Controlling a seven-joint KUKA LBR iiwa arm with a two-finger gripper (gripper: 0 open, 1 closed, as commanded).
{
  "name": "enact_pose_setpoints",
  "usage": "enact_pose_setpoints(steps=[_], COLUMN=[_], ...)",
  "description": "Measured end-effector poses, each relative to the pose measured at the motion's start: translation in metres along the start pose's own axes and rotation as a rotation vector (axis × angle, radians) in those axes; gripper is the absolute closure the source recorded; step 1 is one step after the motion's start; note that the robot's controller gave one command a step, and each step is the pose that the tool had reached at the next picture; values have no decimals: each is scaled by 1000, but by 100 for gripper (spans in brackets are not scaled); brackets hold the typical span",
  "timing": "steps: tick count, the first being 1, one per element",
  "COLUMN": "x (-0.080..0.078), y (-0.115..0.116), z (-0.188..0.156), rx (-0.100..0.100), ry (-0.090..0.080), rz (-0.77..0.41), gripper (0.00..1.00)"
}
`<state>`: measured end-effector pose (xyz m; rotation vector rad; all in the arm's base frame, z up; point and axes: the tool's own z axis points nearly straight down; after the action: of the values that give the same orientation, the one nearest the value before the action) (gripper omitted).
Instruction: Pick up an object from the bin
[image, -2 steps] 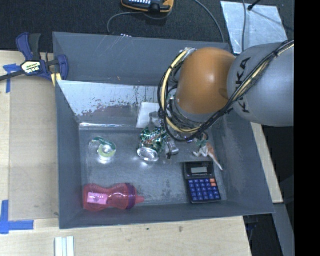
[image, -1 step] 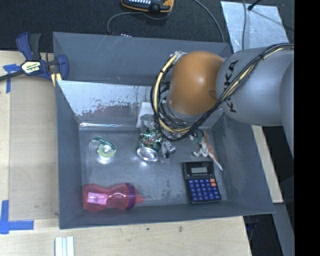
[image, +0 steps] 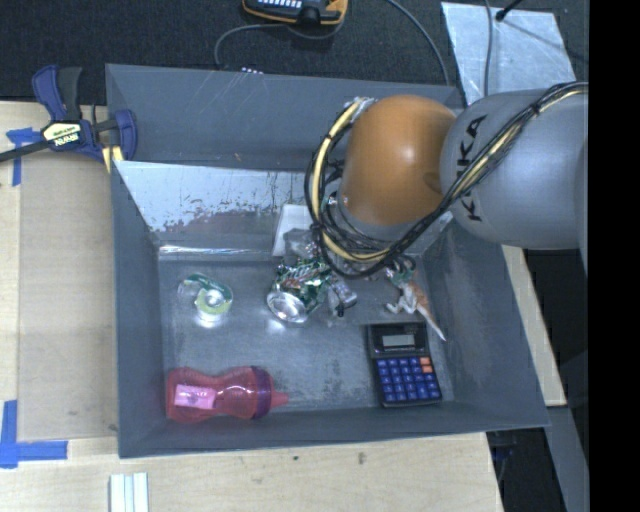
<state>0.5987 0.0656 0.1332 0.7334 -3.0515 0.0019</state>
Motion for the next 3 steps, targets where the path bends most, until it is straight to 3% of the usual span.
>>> enact_pose_setpoints(steps=[1, 2, 3], x=[-30, -30, -28], y=[1, 1, 5], z=[52, 52, 7], rx=[9, 8, 7], ry=[-35, -35, -31], rz=[307, 308, 317], gripper=[100, 100, 100])
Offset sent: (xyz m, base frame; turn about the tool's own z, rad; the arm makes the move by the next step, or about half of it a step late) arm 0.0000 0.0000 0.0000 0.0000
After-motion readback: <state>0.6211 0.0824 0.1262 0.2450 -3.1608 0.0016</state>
